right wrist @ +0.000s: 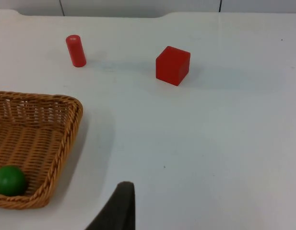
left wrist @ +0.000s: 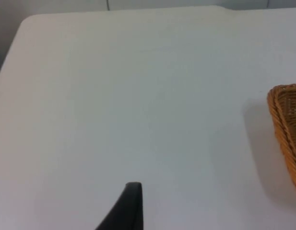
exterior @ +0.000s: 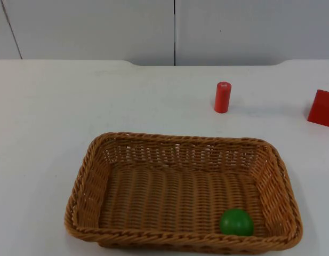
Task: Pick up the basket with the left hand and place the object to the left of the red cylinder into the basket with the right hand.
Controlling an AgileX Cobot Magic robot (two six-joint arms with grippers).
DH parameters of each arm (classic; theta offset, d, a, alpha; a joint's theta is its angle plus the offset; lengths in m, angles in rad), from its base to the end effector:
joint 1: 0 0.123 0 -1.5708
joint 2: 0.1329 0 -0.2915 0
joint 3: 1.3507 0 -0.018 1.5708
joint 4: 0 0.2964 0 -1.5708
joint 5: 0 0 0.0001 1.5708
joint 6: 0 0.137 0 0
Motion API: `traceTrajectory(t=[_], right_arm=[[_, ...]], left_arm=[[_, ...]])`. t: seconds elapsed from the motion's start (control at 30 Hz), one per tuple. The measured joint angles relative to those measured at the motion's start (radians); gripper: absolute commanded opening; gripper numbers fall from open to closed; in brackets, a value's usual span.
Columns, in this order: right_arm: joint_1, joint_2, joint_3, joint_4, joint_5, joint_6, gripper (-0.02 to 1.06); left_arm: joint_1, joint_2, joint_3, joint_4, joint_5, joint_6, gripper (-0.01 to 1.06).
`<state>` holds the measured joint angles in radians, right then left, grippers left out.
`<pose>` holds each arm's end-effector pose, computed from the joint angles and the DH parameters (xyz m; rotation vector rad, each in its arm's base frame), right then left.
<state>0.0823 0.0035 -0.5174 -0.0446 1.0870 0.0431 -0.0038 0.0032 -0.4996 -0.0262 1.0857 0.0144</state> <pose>0.0667 0.0001 0.2811 -0.0372 2.0556 0.0243 0.0686 -0.0034 0.2749 0.0204 2.0726 -0.0250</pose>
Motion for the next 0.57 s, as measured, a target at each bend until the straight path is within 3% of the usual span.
traceTrajectory(t=[0.3,0.4,0.57], right_arm=[[0.0,0.0,0.0,0.0,0.0,0.0,1.05],[0.0,0.0,0.0,0.0,0.0,0.0,1.05],[0.0,0.0,0.0,0.0,0.0,0.0,1.05]], left_arm=[[0.119,0.0,0.0,0.0,0.0,0.0,1.05],[0.119,0.0,0.0,0.0,0.0,0.0,1.05],[0.049,0.0,0.0,0.0,0.0,0.0,1.05]])
